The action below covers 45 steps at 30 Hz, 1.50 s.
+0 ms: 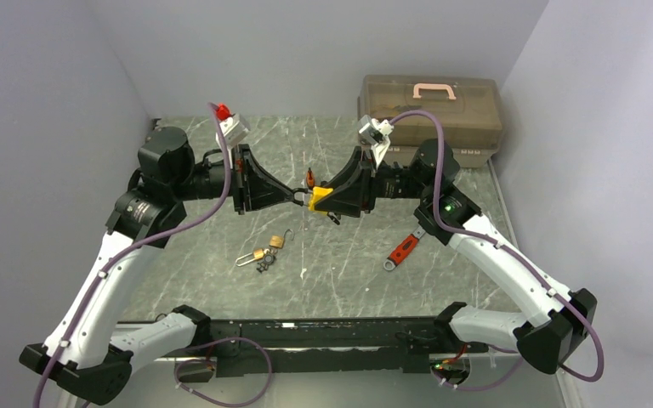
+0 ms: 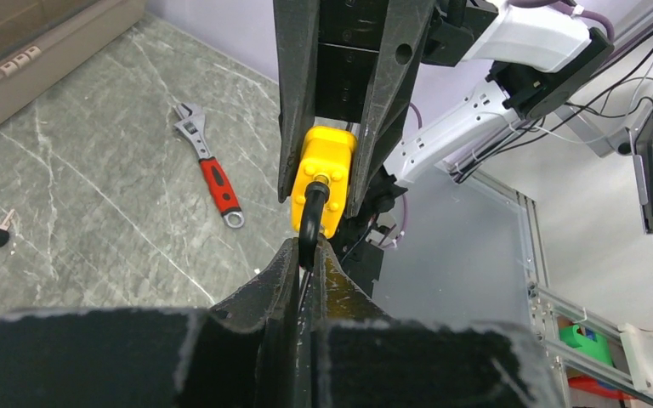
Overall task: Lock with the key
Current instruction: Lock the lock.
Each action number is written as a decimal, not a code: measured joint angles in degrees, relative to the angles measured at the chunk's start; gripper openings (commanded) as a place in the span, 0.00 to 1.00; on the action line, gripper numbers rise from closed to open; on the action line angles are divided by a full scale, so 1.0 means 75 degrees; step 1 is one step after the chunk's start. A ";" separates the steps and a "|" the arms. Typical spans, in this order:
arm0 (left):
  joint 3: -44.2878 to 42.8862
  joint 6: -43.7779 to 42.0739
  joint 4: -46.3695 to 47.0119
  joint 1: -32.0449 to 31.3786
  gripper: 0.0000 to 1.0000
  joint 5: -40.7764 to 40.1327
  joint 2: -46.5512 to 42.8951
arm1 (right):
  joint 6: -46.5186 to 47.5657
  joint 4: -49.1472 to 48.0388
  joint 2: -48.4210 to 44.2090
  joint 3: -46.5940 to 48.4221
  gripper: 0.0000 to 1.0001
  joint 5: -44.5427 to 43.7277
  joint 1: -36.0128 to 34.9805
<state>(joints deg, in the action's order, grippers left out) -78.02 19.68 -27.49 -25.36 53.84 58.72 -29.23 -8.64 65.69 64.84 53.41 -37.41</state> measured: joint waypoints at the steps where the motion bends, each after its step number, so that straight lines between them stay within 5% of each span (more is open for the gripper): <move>1: 0.0000 -0.0023 -0.0003 -0.0035 0.00 -0.0026 0.0006 | -0.0003 0.0015 0.0000 0.0000 0.00 0.0026 0.0015; 45: -0.0006 0.0297 -0.0009 -0.0291 0.00 -0.0822 0.0157 | 0.0242 0.0766 0.0134 0.0175 0.00 -0.0487 0.0032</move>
<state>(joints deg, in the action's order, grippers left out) -78.06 21.91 -27.55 -27.55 47.68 59.90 -27.42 -2.90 66.70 66.15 49.76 -37.17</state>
